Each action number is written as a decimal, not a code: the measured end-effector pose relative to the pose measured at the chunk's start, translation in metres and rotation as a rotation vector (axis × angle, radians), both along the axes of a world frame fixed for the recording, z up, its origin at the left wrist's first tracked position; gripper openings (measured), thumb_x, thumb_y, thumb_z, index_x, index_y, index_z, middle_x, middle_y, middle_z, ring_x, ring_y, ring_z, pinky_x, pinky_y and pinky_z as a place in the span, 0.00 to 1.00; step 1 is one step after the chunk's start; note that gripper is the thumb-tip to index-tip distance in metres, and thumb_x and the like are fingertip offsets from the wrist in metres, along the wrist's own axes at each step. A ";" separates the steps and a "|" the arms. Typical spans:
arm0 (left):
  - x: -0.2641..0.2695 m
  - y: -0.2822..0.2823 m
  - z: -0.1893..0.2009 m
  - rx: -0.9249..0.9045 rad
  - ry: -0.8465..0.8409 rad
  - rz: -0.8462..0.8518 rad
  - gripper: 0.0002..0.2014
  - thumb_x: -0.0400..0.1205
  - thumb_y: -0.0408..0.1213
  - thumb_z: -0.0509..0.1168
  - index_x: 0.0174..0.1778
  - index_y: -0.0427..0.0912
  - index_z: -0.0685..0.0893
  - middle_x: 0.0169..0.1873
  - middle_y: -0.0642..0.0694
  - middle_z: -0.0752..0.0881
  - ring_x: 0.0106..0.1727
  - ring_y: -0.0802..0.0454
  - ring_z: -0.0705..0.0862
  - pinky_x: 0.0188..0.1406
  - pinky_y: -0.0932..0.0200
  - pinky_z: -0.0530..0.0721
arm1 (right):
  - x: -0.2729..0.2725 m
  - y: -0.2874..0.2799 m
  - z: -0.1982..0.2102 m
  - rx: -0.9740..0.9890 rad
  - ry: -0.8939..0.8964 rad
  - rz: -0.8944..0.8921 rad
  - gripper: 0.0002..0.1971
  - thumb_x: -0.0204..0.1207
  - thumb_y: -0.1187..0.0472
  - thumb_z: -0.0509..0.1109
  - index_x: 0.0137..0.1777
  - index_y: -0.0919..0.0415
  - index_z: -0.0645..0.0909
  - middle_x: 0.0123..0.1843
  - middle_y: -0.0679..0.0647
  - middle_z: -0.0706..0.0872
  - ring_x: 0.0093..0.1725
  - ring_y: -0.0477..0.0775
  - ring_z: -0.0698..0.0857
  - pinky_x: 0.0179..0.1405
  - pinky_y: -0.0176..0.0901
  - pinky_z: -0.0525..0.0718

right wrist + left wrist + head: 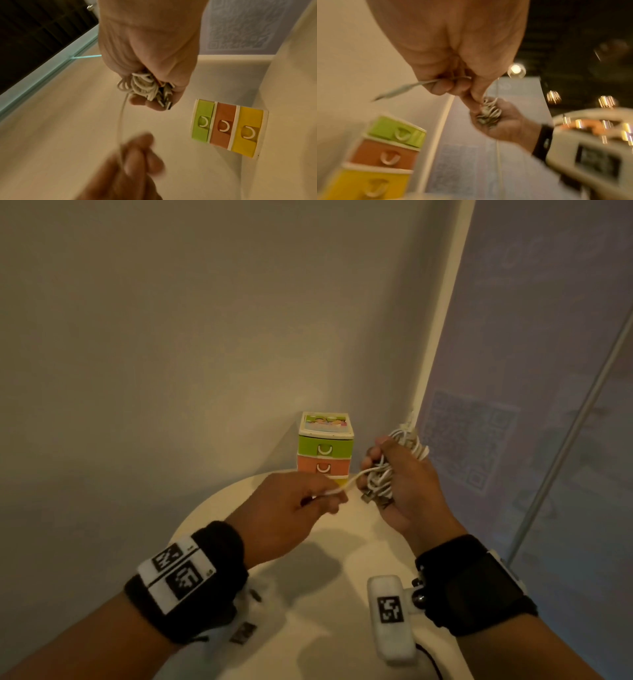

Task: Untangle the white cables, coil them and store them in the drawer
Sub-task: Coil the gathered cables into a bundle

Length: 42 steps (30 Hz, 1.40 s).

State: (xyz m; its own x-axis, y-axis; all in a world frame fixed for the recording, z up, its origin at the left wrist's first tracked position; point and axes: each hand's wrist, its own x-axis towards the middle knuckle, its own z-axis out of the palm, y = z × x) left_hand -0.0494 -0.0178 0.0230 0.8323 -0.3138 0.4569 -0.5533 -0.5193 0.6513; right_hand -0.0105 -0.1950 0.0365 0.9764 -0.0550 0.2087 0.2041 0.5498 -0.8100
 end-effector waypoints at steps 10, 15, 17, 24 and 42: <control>0.012 0.030 0.017 0.334 -0.320 0.351 0.11 0.82 0.44 0.67 0.57 0.58 0.89 0.39 0.50 0.82 0.40 0.48 0.81 0.40 0.56 0.75 | 0.000 -0.001 -0.012 -0.350 -0.106 -0.096 0.08 0.82 0.62 0.69 0.41 0.57 0.81 0.23 0.49 0.79 0.22 0.49 0.77 0.23 0.41 0.76; 0.007 0.006 0.015 0.056 -0.045 0.205 0.18 0.82 0.32 0.60 0.62 0.55 0.85 0.51 0.61 0.85 0.46 0.62 0.84 0.43 0.79 0.76 | -0.002 0.016 -0.021 -0.563 -0.203 -0.152 0.06 0.78 0.57 0.74 0.40 0.52 0.82 0.24 0.49 0.81 0.24 0.51 0.79 0.24 0.41 0.78; 0.002 -0.008 0.013 -0.073 0.039 0.084 0.18 0.85 0.30 0.56 0.60 0.58 0.82 0.46 0.60 0.87 0.40 0.63 0.86 0.37 0.75 0.81 | -0.004 0.024 -0.023 -0.550 -0.195 -0.136 0.04 0.77 0.53 0.74 0.47 0.51 0.86 0.27 0.47 0.84 0.26 0.50 0.81 0.27 0.43 0.81; 0.004 -0.027 0.002 -0.480 0.078 0.107 0.05 0.86 0.33 0.60 0.54 0.48 0.78 0.43 0.50 0.92 0.43 0.59 0.90 0.48 0.61 0.90 | -0.006 0.037 -0.023 -0.380 -0.099 -0.195 0.15 0.77 0.48 0.73 0.59 0.54 0.87 0.34 0.48 0.90 0.30 0.48 0.84 0.27 0.41 0.83; 0.005 -0.025 -0.005 -0.737 0.274 -0.155 0.12 0.85 0.32 0.62 0.59 0.44 0.89 0.55 0.47 0.91 0.56 0.51 0.89 0.54 0.62 0.86 | 0.009 0.028 -0.013 -0.200 -0.089 -0.201 0.07 0.83 0.63 0.68 0.56 0.64 0.85 0.43 0.54 0.94 0.43 0.55 0.94 0.40 0.48 0.91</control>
